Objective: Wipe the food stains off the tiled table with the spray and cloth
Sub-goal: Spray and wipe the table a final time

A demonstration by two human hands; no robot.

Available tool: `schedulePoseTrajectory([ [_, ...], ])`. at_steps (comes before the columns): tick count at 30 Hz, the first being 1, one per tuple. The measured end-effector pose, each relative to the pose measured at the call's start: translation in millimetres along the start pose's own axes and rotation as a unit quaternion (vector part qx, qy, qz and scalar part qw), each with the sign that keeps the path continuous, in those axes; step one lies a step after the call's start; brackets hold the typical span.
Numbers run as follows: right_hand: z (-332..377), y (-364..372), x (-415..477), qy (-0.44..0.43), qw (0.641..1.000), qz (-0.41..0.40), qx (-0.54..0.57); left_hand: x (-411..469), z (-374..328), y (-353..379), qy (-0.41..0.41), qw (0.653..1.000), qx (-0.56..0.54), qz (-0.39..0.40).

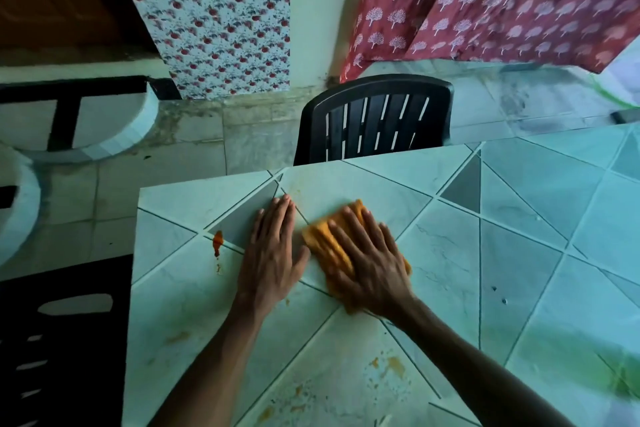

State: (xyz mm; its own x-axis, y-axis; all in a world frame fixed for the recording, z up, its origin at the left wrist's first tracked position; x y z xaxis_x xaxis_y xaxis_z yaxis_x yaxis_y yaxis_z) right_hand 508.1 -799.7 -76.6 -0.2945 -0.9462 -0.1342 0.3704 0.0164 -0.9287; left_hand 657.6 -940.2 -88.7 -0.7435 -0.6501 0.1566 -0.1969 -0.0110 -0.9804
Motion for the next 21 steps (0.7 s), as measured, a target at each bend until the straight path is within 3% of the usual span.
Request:
schedulePoseTrajectory([
  [4,-55.7,-12.3,-50.6,0.005,0.999,0.022,-0.023,0.4,-0.3,-0.3,-0.008,1.000,-0.006,0.000],
  [7,-99.6,-26.2,-1.5,0.149,0.989,-0.008,-0.018,0.2,-1.0,1.4,-0.010,1.000,-0.009,-0.002],
  [10,-92.8,-33.9,74.4,0.273,0.959,-0.075,0.026,0.4,-0.8,2.1,-0.011,1.000,-0.020,-0.013],
  [12,-58.4,-27.3,110.9,0.252,0.964,-0.081,0.033,-0.1,1.4,3.0,-0.003,0.999,-0.028,-0.018],
  [15,-8.3,-8.9,113.7,0.140,0.989,-0.051,-0.003,-1.0,2.5,2.8,-0.004,0.999,-0.028,-0.015],
  [21,-9.3,4.7,-23.9,0.025,1.000,-0.008,-0.016,-0.9,-0.6,2.3,-0.007,1.000,-0.001,0.001],
])
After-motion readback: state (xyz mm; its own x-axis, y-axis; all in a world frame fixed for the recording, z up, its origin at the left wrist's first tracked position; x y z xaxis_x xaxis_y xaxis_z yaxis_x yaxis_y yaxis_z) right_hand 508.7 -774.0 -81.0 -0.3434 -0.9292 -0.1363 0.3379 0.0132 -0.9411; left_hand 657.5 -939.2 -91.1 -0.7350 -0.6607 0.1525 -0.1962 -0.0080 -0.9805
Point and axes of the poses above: each hand's wrist, its own x-axis towards the middle knuckle, its own y-axis out of the palm, z = x × y, the point moved 3 cm from there along x, towards the middle knuckle, and after that the axes turned 9 degrees about x, right-handed, at the moved point
